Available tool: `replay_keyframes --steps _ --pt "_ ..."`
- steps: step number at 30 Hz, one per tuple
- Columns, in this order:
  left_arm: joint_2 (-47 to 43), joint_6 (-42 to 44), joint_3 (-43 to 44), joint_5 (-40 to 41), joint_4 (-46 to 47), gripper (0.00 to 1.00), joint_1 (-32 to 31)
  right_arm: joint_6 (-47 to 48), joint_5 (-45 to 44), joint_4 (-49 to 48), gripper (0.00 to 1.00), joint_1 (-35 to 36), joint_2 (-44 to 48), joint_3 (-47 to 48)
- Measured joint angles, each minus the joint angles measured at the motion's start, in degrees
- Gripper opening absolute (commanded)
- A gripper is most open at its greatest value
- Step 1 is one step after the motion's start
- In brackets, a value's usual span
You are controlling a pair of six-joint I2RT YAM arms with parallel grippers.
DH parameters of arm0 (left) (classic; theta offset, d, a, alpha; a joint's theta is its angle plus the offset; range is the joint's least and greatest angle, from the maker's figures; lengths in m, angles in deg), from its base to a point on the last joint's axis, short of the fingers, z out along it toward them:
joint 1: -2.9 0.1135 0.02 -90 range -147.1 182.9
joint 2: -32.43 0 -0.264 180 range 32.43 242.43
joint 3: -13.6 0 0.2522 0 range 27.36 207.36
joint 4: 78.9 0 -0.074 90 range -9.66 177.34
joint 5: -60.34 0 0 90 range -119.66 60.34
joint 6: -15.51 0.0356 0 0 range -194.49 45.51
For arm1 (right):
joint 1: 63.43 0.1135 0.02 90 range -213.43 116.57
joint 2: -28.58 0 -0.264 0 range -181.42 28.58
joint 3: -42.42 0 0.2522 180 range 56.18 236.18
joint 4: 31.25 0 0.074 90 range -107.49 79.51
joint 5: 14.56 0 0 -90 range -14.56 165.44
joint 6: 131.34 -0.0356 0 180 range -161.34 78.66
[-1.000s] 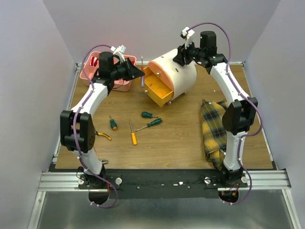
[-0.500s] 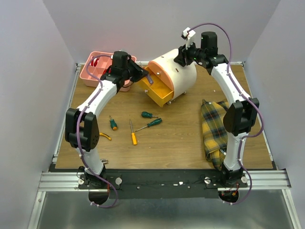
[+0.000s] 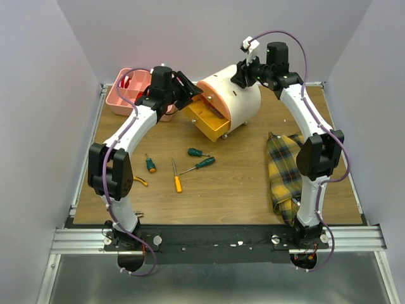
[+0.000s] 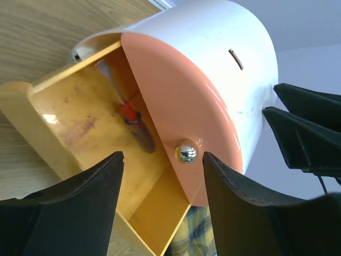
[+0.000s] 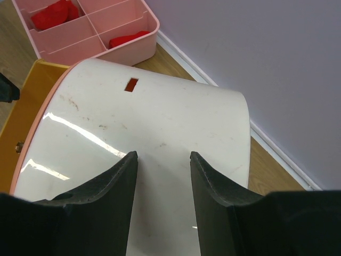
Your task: Sort the tools into containers
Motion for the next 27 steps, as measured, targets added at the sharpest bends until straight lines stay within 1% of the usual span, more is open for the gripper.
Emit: replay_keyframes --steps 2,6,9,12,13,15,17,19,21,27 --pt "-0.61 3.1 0.0 -0.2 -0.39 0.7 0.85 0.02 0.0 0.0 0.52 0.0 0.0 0.0" --pt "-4.5 13.66 -1.29 0.26 -2.93 0.69 3.89 0.02 0.0 0.02 0.52 0.0 0.0 0.04" --pt "-10.78 20.79 -5.2 4.87 -7.67 0.66 6.01 0.0 -0.02 0.11 0.52 0.0 0.0 0.13" --pt "-16.13 27.08 -10.67 9.01 -13.07 0.6 6.38 0.0 0.0 0.33 0.52 0.0 -0.13 0.39" --pt "-16.79 28.13 -12.17 9.75 -13.94 0.56 6.25 -0.02 0.0 0.44 0.52 0.0 -0.2 0.55" --pt "-16.96 30.69 -15.45 11.98 -16.61 0.53 6.01 -0.04 0.02 0.61 0.52 0.0 -0.37 0.83" --pt "-16.55 31.8 -19.23 13.55 -18.86 0.55 5.99 -0.07 0.02 0.66 0.52 0.0 -0.48 1.01" --pt "-16.22 31.69 -22.53 16.15 -21.62 0.6 5.9 -0.09 0.04 0.63 0.52 0.0 -0.57 1.09" --pt "-16.22 31.26 -25.53 18.32 -24.44 0.62 5.73 -0.07 0.02 0.63 0.52 0.0 -0.59 1.09" --pt "-16.28 29.49 -30.14 22.53 -28.11 0.63 5.64 0.0 0.02 0.61 0.52 0.0 -0.57 1.07"
